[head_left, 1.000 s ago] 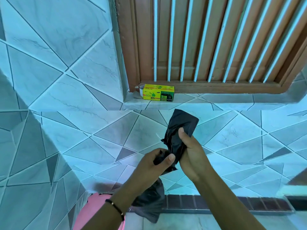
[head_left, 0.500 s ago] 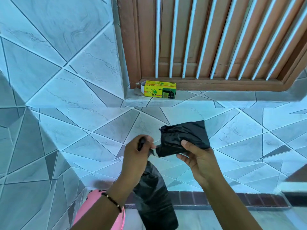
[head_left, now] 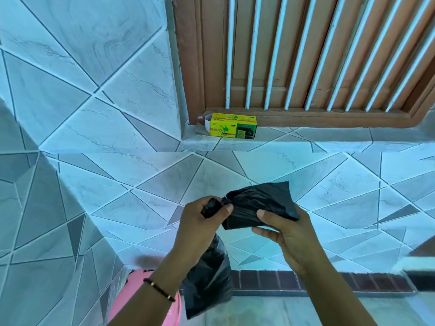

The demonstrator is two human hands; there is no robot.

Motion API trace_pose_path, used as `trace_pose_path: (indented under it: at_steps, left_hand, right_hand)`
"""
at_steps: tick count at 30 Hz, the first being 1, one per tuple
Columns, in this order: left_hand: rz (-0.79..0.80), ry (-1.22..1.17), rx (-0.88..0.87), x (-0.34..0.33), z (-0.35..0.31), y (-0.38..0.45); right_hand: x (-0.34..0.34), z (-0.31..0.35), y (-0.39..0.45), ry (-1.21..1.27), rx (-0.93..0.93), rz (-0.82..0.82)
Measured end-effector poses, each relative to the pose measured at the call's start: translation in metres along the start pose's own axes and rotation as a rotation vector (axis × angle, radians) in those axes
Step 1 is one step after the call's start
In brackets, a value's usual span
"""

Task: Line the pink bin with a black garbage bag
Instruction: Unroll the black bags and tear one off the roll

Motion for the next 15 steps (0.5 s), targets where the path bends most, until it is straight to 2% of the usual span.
trace_pose_path:
  at_steps: [7,9,11,13,15]
  left_hand:
    - [-0.168,-0.036,0.033,0.027,0.010,0.005]
    - [-0.121,0.056,0.010,0.036,0.010,0.006]
    - [-0.004,0.122,-0.005,0.033,0.008,0.004]
    - [0.083,0.138,0.001,0.024,0.009,0.002]
    - [0.097,0.115,0.002,0.022,0.011,0.004]
  right_hand:
    - [-0.007,-0.004,-0.001,-0.082,-0.038,-0.012]
    - [-0.007,-0.003,0.000,-0.120,-0.051,0.006]
    - [-0.013,-0.006,0.003,-0.151,-0.066,0.042]
    - [-0.024,-0.009,0.005,-0.174,-0.079,0.081]
    - [-0.032,-0.012,0.007,-0.176,-0.089,0.107]
Point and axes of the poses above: each hand's wrist, its own y-axis towards the middle knuckle, its own x-axis out of the back of the hand, z = x × y, the point moved 4 cm from there along y, towards the middle knuckle, and after that the axes turned 14 degrees about z, right-handed, at the moved point
